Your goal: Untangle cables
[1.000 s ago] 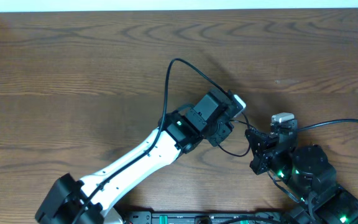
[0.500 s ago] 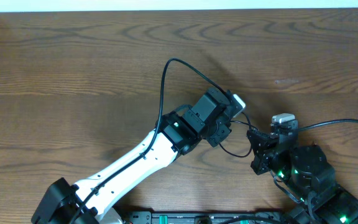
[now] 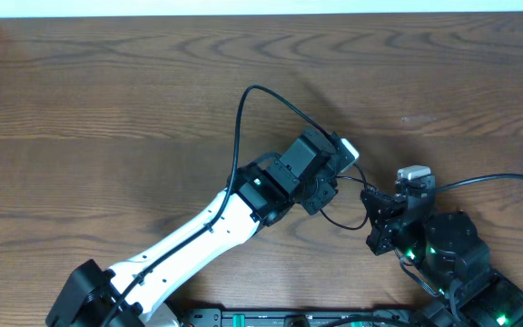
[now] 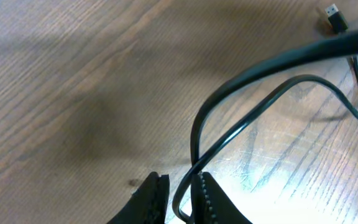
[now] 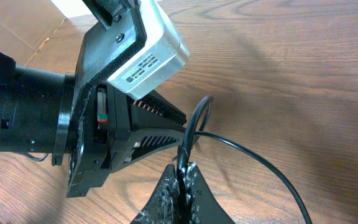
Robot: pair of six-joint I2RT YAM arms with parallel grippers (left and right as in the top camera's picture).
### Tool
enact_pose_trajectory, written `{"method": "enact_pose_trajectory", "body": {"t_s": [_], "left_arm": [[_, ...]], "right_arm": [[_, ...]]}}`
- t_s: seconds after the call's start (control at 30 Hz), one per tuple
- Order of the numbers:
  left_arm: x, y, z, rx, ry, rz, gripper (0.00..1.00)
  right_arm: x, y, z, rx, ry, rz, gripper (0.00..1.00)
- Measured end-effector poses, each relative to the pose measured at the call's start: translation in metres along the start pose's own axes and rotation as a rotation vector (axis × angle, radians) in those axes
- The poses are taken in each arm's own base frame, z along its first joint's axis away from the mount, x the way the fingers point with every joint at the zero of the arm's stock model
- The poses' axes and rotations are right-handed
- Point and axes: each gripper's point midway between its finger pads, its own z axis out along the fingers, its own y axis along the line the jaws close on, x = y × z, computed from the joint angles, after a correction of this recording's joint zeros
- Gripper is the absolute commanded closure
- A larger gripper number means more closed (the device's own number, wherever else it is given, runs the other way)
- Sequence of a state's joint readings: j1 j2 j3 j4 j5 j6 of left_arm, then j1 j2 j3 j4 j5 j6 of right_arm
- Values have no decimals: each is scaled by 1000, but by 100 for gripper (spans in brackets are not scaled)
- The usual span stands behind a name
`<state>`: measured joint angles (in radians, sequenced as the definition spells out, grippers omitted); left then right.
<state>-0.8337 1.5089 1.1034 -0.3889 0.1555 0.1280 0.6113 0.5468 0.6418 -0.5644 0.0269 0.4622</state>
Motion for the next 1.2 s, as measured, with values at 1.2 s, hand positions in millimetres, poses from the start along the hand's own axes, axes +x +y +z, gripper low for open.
{"method": "enact_pose_trajectory", "body": {"t_s": [1.2], "left_arm": [[15, -14, 11, 88, 61, -5, 93]], "right_arm": [[0, 0, 0, 0, 0, 0, 99]]}}
